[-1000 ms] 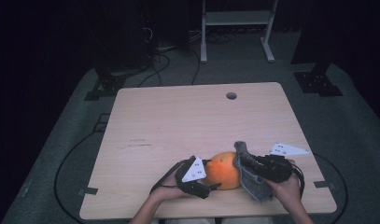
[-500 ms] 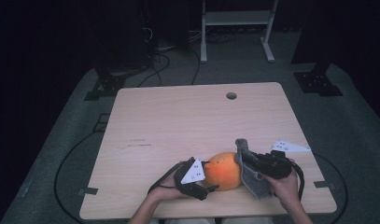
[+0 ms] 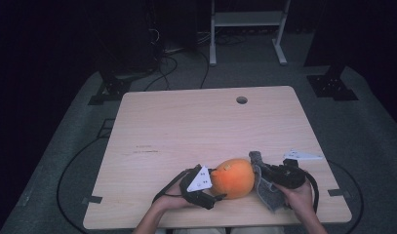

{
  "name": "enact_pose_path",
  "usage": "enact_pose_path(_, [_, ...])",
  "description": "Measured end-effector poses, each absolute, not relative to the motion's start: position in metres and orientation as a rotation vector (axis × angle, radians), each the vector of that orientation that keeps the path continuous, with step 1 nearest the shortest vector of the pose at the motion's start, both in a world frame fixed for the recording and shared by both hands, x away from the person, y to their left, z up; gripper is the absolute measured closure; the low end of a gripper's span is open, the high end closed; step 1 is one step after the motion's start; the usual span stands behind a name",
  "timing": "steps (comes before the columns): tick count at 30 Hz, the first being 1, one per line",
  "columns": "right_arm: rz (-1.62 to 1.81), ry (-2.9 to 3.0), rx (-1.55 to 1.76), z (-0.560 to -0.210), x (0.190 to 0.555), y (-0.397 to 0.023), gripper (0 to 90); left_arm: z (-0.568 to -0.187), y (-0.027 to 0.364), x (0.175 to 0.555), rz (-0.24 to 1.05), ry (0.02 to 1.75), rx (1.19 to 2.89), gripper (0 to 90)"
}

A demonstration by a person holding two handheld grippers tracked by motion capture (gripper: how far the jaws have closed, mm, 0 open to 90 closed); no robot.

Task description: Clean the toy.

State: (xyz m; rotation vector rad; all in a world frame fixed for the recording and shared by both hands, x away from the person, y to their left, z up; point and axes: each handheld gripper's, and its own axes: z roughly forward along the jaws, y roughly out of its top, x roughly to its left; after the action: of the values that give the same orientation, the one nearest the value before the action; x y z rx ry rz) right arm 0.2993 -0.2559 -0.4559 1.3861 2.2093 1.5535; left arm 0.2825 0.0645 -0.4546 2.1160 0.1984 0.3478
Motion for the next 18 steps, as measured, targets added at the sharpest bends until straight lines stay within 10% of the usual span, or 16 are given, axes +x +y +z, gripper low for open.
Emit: enact_pose_path(18, [1.571, 2.21, 1.389, -0.448, 0.301, -0.258, 73.4, -0.454, 0.058, 0.281, 0.342, 0.191, 2.103, 20.4])
